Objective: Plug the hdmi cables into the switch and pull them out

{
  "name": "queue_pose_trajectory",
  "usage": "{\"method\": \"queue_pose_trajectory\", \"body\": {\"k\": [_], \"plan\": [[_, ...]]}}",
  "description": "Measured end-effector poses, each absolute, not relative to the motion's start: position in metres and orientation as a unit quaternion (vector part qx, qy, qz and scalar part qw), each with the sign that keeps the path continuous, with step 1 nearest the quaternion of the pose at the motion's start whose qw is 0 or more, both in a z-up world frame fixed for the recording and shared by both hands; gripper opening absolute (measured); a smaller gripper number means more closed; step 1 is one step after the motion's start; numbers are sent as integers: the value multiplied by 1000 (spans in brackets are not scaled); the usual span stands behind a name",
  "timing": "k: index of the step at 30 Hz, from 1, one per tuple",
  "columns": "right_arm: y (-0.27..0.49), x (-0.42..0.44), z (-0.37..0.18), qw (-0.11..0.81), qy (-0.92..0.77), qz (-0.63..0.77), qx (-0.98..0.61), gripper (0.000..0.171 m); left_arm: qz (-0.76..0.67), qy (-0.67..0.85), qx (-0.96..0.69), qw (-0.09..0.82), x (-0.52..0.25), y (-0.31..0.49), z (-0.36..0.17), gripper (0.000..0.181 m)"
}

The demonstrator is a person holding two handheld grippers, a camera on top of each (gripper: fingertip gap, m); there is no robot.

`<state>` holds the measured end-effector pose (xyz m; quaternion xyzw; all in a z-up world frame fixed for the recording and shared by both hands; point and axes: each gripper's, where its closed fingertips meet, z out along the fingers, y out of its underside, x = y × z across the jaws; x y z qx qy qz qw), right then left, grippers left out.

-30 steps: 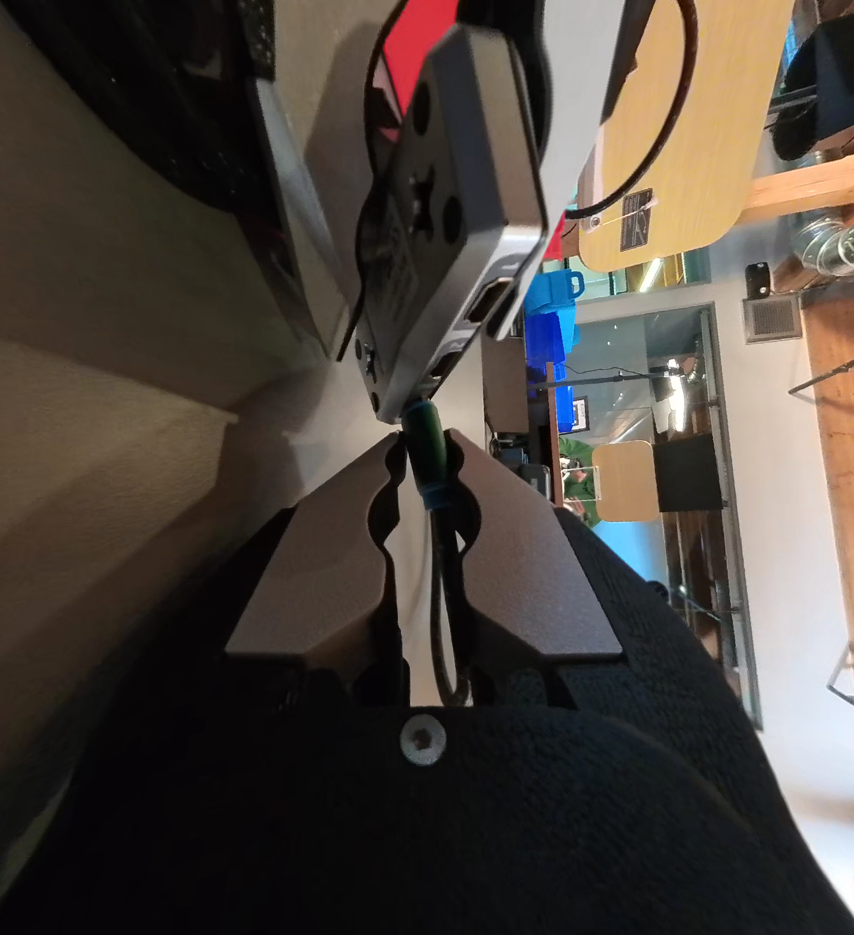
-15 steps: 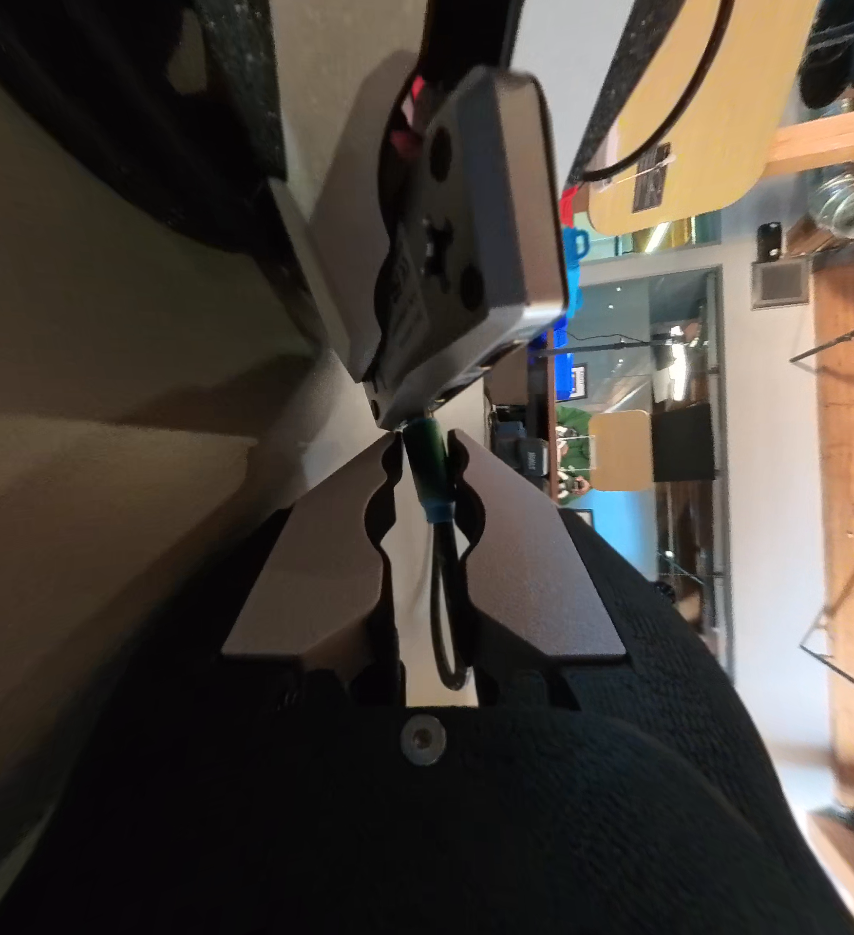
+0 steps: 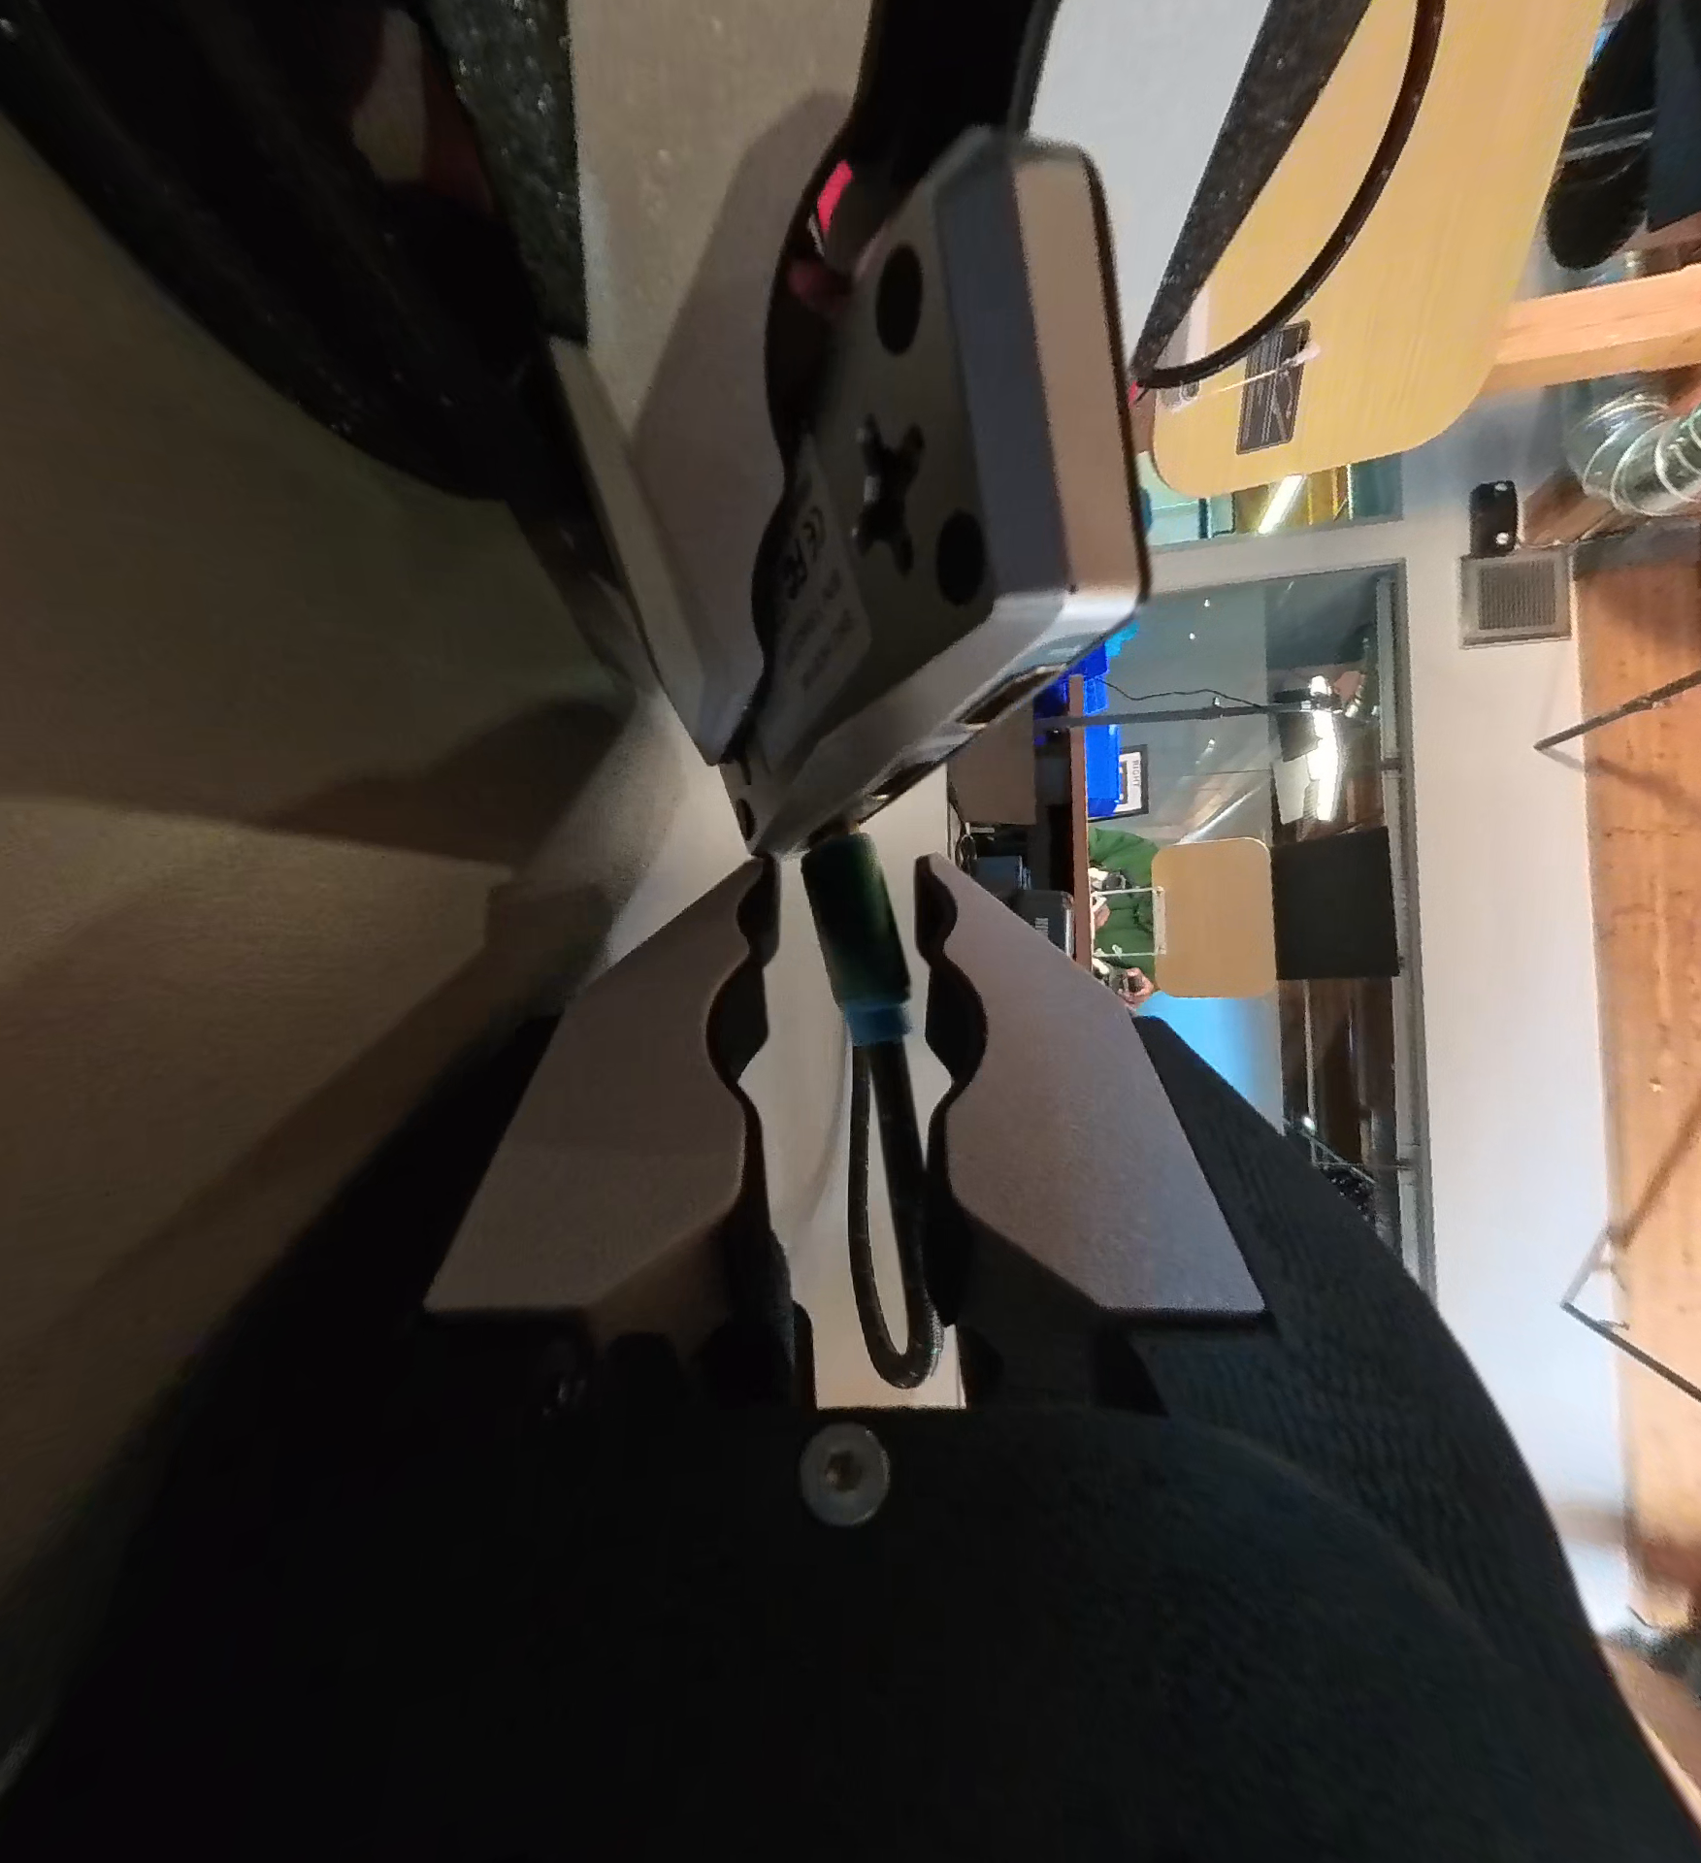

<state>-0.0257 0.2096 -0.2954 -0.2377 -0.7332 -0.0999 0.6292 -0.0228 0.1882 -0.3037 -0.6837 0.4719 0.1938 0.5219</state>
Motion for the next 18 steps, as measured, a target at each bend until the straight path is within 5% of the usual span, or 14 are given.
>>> {"method": "queue_pose_trajectory", "body": {"k": [5, 18], "plan": [[210, -25, -298, 620, -739, -116, -236, 12, 201, 479, -680, 518, -22, 188, -304, 20], [175, -12, -289, 634, -754, -11, -173, 10, 222, 542, -606, 539, -14, 162, -292, 21]]}}
